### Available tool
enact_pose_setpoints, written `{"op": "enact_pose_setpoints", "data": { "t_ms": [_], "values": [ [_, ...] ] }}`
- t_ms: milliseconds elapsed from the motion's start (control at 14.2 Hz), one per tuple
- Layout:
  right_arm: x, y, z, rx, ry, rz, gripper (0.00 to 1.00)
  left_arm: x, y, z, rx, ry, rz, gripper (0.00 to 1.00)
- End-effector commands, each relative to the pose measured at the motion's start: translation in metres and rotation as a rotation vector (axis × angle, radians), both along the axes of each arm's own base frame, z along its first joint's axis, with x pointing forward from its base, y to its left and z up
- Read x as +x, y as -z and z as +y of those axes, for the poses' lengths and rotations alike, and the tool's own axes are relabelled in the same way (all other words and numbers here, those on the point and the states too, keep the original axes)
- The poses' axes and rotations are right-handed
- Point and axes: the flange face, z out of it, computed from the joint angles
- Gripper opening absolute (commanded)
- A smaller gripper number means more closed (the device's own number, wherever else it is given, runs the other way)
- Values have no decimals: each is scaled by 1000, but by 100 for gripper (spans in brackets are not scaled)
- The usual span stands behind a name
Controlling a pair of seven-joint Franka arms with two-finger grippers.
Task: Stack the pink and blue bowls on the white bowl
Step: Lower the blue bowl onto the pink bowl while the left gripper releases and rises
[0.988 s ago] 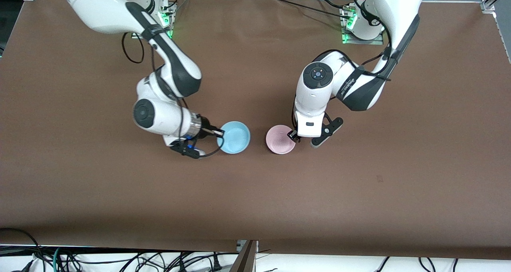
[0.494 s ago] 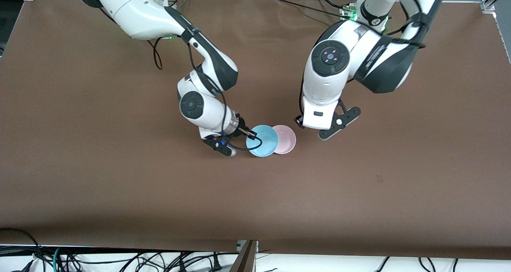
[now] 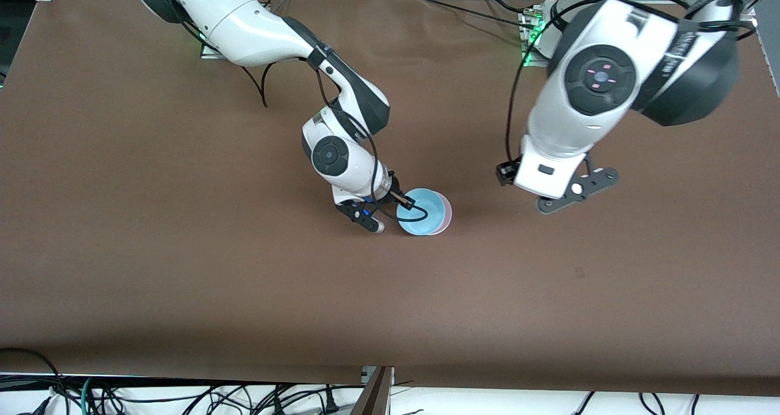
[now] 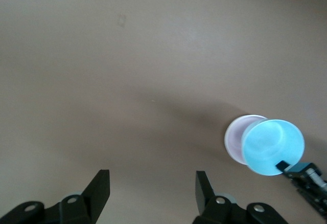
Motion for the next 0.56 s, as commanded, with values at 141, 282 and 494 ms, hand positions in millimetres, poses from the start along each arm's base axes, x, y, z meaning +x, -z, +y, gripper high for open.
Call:
{"op": "enact_pose_setpoints", "data": {
  "t_ms": [141,282,494],
  "values": [
    [-2,2,17,2,29,-12,0,9,-38,96,-29,128,25,91],
    [-3,3,17,2,28,-11,0,14,-44,145,-50,197,32,95],
    [-5,10,19,-3,27,-4,0,10,-52,180,-69,264,61,100]
  ]
}}
